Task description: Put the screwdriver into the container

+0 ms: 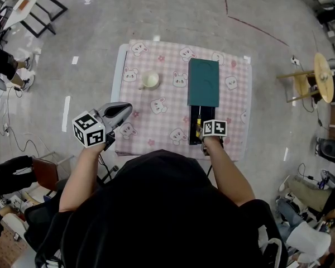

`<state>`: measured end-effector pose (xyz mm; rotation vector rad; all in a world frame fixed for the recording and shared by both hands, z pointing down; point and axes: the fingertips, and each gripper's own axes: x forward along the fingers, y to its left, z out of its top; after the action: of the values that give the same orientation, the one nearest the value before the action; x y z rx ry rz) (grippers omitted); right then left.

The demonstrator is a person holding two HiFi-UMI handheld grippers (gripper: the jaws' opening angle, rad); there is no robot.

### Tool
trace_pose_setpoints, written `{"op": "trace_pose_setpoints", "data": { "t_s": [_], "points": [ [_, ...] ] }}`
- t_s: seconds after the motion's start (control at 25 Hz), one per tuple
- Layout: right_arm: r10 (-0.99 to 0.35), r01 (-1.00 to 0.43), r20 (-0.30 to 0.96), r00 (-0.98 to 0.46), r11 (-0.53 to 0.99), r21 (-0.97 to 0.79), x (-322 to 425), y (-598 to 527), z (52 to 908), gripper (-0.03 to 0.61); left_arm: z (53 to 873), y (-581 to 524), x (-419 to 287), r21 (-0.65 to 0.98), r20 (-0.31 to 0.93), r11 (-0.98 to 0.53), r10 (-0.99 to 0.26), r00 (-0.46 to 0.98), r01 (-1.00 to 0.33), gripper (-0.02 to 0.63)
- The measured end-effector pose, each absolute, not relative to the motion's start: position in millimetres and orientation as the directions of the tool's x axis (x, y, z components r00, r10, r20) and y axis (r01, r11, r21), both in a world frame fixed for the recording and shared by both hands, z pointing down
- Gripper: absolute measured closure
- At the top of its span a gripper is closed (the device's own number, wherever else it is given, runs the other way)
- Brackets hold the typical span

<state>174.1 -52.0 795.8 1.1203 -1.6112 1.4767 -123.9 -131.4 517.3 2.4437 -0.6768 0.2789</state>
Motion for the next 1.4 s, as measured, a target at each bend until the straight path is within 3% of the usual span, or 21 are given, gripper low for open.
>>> {"op": "trace_pose_setpoints", "data": {
  "t_s": [1.4],
  "points": [
    [-0.156, -0.901, 0.894, -0.419, -0.046, -0.430, 174.9, -54.3, 795.6, 0.459, 516.0, -133.8, -119.3, 0.480, 0.340, -0.710, -0.390, 0.856, -0.515, 0.614]
  ]
}}
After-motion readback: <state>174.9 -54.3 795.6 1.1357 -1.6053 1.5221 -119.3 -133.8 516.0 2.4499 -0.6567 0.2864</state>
